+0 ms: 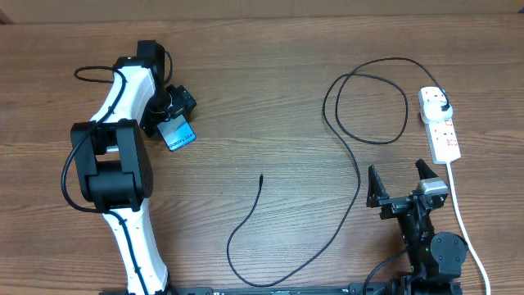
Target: Plug charger to phone and switch on socket
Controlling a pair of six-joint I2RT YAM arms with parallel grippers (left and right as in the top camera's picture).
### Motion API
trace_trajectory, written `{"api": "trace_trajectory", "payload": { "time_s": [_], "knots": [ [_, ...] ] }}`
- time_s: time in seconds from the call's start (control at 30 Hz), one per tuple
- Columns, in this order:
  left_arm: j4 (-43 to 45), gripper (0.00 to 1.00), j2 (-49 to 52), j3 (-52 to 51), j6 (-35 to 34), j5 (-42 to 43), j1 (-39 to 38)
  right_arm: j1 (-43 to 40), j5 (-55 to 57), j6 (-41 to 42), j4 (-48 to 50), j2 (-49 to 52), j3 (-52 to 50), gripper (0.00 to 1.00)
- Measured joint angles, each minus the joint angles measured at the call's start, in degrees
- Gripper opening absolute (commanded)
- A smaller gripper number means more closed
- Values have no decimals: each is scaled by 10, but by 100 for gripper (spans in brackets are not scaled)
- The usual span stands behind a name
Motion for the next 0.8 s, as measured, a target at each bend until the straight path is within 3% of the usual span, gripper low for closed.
{"api": "trace_trajectory", "payload": {
  "time_s": [0.8],
  "knots": [
    [-19,100,2,0,-3,-19,-1,0,0,0,0,0,0,100]
  ]
}}
